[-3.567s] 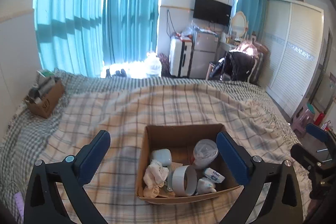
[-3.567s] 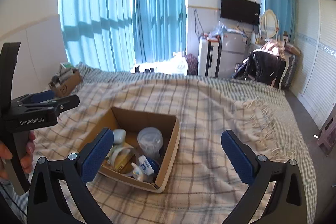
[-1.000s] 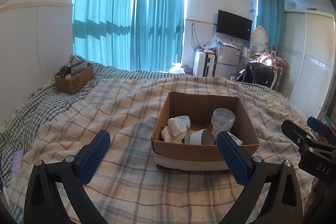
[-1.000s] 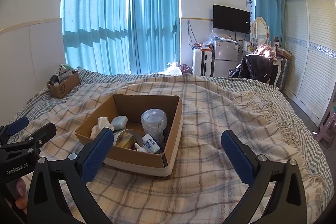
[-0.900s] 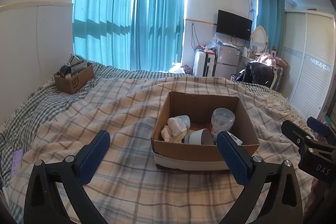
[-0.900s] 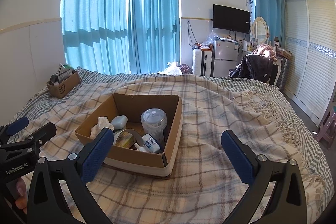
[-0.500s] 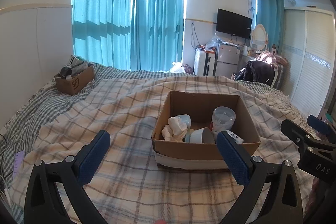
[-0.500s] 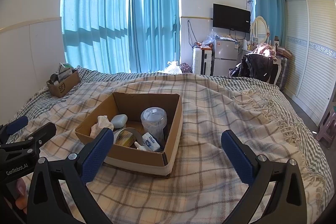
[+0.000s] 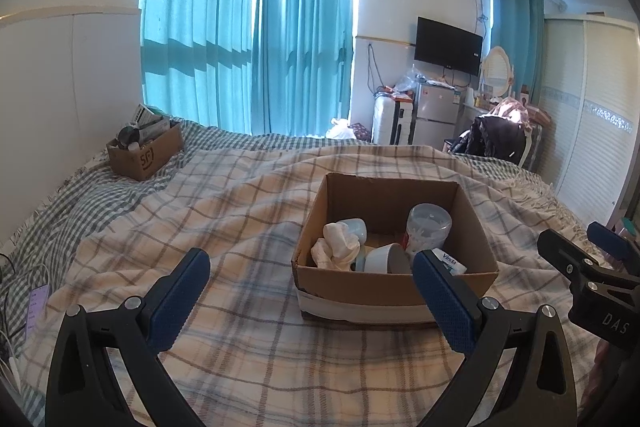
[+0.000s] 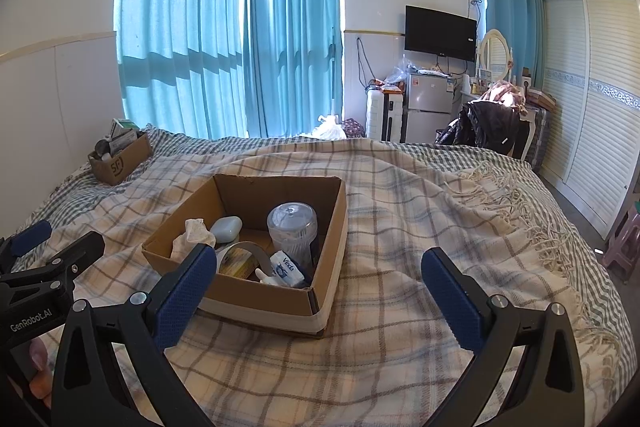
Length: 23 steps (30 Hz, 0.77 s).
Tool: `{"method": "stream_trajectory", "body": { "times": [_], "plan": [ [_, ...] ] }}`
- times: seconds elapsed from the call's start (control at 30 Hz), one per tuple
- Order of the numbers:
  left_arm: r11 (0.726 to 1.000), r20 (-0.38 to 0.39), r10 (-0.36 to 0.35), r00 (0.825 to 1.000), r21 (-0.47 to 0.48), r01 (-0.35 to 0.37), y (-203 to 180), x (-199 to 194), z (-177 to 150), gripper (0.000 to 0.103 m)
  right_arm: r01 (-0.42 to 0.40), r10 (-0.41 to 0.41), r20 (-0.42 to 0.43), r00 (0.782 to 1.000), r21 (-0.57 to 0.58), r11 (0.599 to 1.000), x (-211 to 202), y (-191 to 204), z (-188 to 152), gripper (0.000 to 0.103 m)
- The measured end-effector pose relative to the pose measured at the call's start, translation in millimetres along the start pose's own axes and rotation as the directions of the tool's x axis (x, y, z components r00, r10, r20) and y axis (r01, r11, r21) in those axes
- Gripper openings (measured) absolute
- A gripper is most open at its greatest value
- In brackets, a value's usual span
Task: Organize objects
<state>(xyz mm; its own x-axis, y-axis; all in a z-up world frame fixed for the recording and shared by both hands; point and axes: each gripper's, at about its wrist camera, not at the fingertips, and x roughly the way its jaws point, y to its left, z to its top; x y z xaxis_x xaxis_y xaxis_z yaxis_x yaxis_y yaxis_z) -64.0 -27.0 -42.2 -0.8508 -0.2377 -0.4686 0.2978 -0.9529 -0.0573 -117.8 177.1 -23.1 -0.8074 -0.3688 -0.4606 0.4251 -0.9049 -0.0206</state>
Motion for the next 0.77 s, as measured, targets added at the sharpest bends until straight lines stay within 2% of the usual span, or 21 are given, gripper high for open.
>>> {"method": "stream_trajectory", "body": {
  "times": [0.77],
  "plan": [
    [1.000,-0.004,0.017,1.000,0.009,-0.017,-1.8,0.6,-1.1,0.103,-0.001,0.001,-0.011,1.000,0.001,1.000,1.9,2.3,-1.7,0.103]
  ]
}}
